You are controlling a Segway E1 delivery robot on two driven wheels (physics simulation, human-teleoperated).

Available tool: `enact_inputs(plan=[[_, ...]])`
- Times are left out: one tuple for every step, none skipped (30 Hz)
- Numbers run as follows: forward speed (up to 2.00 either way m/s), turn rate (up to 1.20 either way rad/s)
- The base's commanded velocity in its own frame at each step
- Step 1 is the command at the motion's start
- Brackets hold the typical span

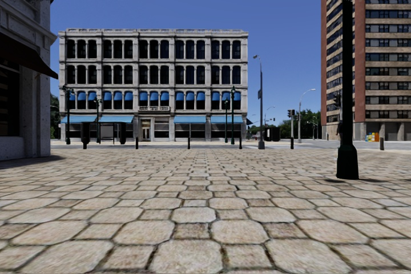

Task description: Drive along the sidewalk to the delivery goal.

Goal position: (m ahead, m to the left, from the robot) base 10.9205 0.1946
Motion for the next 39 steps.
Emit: enact_inputs(plan=[[1.86,0.0],[1.86,0.0],[1.86,0.0],[1.86,0.0],[1.86,0.0],[1.86,0.0],[1.86,0.0],[1.86,0.0],[1.86,0.0],[1.86,0.0],[1.86,0.0],[1.86,0.0],[1.86,0.0],[1.86,0.0],[1.86,0.0],[1.86,0.0],[1.86,0.0],[1.86,0.0],[1.86,0.0],[1.86,0.0],[1.86,0.0],[1.86,0.0],[1.86,0.0],[1.86,0.0],[1.86,0.0],[1.86,0.0],[1.86,0.0],[1.86,0.0],[1.86,0.0],[1.86,0.0],[1.86,0.0],[1.86,0.0],[1.86,0.0],[1.86,0.0],[1.86,0.0],[1.86,0.0],[1.86,0.0],[1.86,0.0],[1.86,0.0]])
